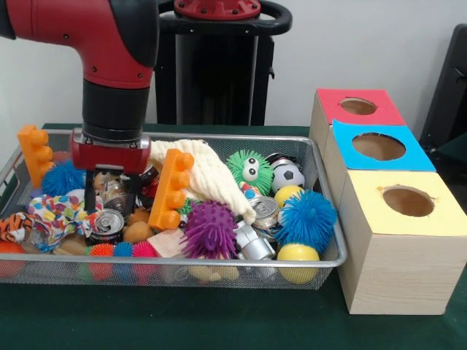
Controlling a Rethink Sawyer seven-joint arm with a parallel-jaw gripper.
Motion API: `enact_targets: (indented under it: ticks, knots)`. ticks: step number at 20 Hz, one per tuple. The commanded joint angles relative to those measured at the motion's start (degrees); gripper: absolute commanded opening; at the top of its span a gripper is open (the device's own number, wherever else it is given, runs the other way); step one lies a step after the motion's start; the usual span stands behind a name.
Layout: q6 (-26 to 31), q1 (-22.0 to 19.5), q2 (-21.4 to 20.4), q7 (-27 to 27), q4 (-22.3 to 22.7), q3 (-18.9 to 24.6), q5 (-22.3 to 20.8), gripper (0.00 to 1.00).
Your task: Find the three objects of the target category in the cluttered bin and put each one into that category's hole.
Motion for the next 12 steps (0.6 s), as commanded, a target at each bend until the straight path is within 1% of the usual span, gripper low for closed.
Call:
enact_targets:
  ticks: [1, 6, 10, 12]
  knots:
    - [5.2, 0.1, 4.2, -7.5, -6.7, -2.9, -7.3, 1.00]
    - [4.4, -0.4, 4.4, -6.5, -7.0, -3.7, -8.8, 1.00]
    - [5.0, 0.9, 5.4, -4.6, -9.5, -6.3, -10.5, 1.00]
    - [6.3, 1.7, 5.5, -4.1, -10.4, -7.8, -11.0, 1.00]
